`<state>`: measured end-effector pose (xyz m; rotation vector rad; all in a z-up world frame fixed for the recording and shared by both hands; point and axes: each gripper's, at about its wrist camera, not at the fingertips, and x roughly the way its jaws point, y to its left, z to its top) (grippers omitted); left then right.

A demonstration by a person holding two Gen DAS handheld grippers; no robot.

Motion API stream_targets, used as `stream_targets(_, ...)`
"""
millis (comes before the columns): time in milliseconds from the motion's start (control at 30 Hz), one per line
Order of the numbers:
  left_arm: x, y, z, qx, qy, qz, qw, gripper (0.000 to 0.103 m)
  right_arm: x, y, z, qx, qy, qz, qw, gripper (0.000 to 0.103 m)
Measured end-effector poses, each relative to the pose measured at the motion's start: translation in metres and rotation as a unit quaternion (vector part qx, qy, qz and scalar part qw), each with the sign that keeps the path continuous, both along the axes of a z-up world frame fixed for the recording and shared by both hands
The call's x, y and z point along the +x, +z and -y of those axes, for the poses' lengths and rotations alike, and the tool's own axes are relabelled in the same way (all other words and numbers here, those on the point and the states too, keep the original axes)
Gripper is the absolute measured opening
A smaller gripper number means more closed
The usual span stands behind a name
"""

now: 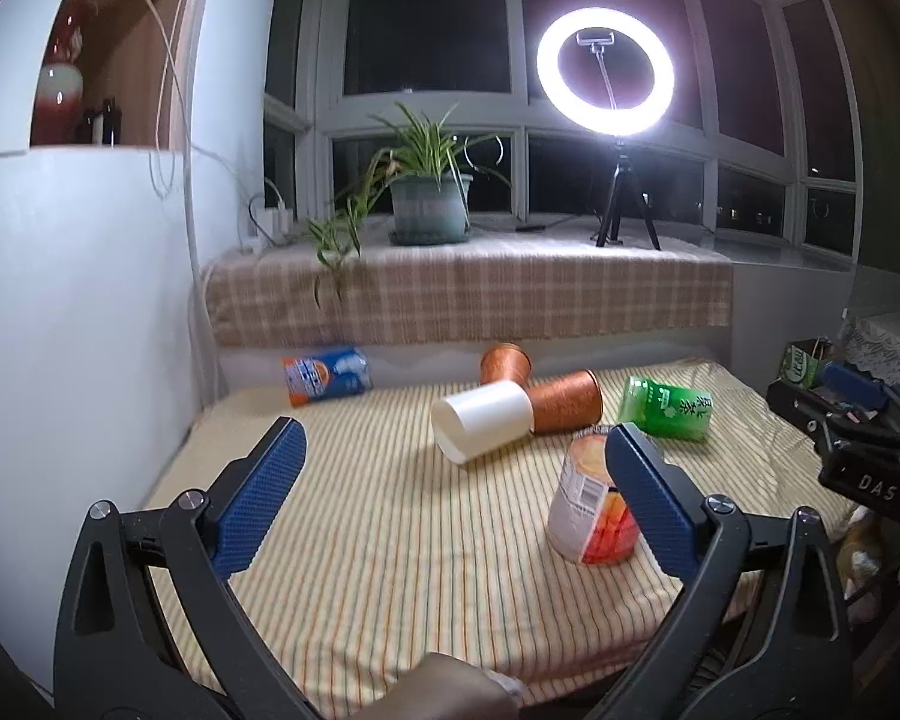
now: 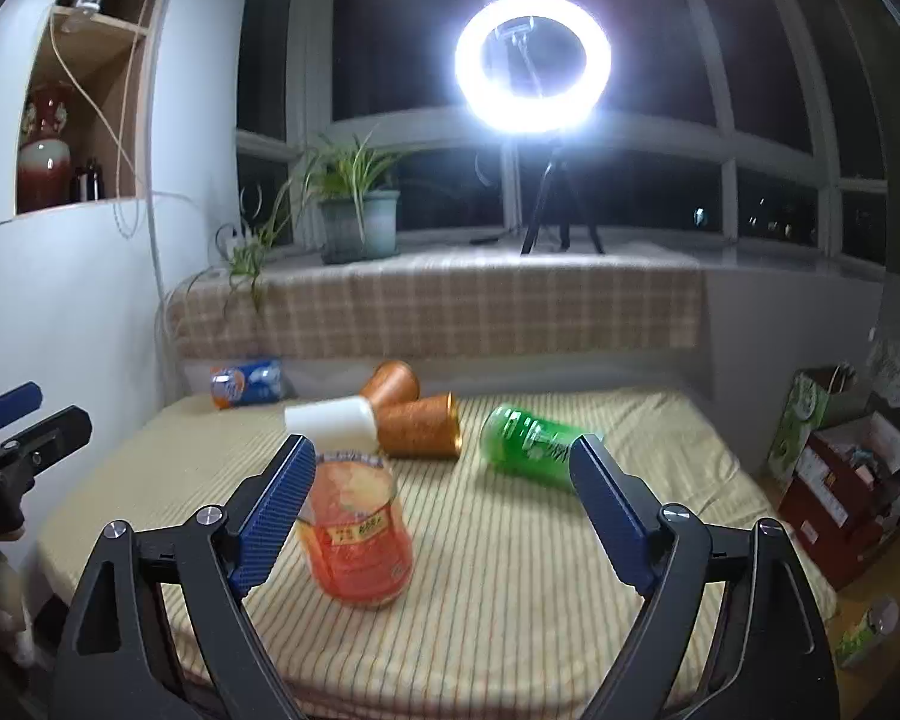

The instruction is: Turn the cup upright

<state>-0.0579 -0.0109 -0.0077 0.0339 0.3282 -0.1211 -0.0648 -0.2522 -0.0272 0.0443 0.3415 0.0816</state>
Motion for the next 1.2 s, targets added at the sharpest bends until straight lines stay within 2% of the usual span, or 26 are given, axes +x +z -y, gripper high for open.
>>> stream_targets(67,0.000,0.001,0.002,0.004,0.003,0.005,1.0000,0.102,-0.005,0.004,0.001,-0.002,-0.008,0.016,1.000,0.089)
stream_targets(167,0.002,0.000,0.005,0.006,0.008,0.006,0.9999,0.102,-0.009,0.009,0.003,-0.002,-0.017,0.034,0.999,0.099)
stream_targets(200,0.002,0.000,0.005,0.007,0.009,0.006,0.9999,0.102,-0.011,0.010,0.004,-0.002,-0.021,0.039,0.999,0.100)
stream_targets(633,0.001,0.002,0.000,-0.013,0.038,0.017,0.9990,0.103,-0.012,0.009,0.008,-0.006,-0.034,0.047,0.998,0.100)
stream_targets(1200,0.002,0.001,0.001,-0.013,0.034,0.011,0.9993,0.103,-0.009,0.004,0.013,-0.005,-0.041,0.038,0.998,0.100)
